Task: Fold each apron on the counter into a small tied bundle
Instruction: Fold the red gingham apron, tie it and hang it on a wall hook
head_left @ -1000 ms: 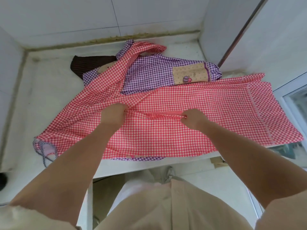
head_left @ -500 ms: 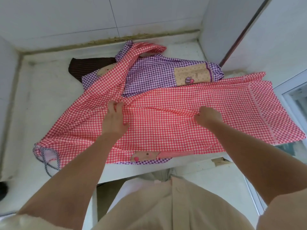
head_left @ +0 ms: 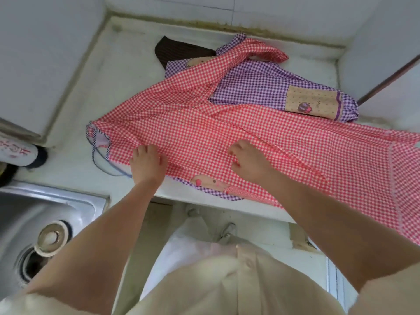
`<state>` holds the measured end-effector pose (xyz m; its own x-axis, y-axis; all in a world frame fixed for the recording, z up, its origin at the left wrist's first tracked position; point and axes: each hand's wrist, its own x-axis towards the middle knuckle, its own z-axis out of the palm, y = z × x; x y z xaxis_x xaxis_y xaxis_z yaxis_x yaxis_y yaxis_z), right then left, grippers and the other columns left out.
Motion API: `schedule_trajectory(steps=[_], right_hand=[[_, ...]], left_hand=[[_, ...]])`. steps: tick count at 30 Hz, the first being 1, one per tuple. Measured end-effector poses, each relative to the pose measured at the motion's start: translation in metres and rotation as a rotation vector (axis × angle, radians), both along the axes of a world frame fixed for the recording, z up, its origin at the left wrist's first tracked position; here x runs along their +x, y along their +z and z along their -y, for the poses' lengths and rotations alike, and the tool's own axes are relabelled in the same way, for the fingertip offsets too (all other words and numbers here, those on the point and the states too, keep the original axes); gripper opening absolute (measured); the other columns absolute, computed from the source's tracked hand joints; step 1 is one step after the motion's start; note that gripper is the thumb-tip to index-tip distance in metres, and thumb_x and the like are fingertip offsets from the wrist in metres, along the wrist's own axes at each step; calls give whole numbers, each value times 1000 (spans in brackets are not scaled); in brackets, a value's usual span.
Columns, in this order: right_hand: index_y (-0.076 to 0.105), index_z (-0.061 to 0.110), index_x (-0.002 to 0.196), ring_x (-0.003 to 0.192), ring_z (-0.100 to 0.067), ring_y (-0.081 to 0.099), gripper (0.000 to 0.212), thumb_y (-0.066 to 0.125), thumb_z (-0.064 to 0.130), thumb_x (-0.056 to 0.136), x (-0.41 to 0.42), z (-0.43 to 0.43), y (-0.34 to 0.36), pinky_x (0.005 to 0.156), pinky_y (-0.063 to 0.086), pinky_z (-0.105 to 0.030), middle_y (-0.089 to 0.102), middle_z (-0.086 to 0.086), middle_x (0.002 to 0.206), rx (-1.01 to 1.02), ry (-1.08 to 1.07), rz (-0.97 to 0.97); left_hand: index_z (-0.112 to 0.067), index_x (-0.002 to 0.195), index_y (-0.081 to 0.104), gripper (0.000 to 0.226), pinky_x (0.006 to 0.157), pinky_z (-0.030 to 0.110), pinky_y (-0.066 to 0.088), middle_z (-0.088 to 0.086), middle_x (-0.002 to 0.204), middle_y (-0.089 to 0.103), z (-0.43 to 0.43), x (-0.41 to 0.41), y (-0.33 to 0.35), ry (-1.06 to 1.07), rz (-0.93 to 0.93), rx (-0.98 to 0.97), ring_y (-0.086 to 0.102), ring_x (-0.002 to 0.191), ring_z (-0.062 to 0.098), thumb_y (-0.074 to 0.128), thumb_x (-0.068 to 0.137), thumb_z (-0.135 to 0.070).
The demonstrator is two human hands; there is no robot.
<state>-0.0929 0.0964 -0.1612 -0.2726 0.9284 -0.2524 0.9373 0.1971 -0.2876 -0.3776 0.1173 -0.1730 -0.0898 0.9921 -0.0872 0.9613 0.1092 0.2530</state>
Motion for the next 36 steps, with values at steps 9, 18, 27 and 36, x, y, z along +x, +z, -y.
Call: schedule_trajectory(steps=[9,18,27,36], right_hand=[[66,15,109,91,-14,50,22,56,30,96,-98,-73,10,85,46,-34,50,2,101,-133,117,-319],[44,19,142,102,-17,51,52,58,33,95,-183,-129,-11,85,39,-25,49,-8,128,-298,255,-232],[29,26,151,98,-12,51,65,57,33,92,-191,-157,-19,88,40,-25,53,-9,129,-429,287,-145],[22,26,155,122,-24,51,68,55,34,96,-192,-161,-13,110,35,-32,45,-12,144,-455,350,-116]], left_hand=[[1,114,59,35,93,49,38,24,116,58,-43,-74,19,122,127,183,48,111,42,52,80,-4],[-31,136,53,55,107,39,17,3,133,58,-122,-141,20,-110,-34,-213,32,132,30,56,81,-31],[-31,90,63,40,86,38,47,5,88,62,-145,-164,38,-116,532,-479,58,81,20,55,58,-53],[-25,88,65,31,67,25,39,-7,73,54,-142,-160,37,13,375,-323,48,74,13,55,80,3]])
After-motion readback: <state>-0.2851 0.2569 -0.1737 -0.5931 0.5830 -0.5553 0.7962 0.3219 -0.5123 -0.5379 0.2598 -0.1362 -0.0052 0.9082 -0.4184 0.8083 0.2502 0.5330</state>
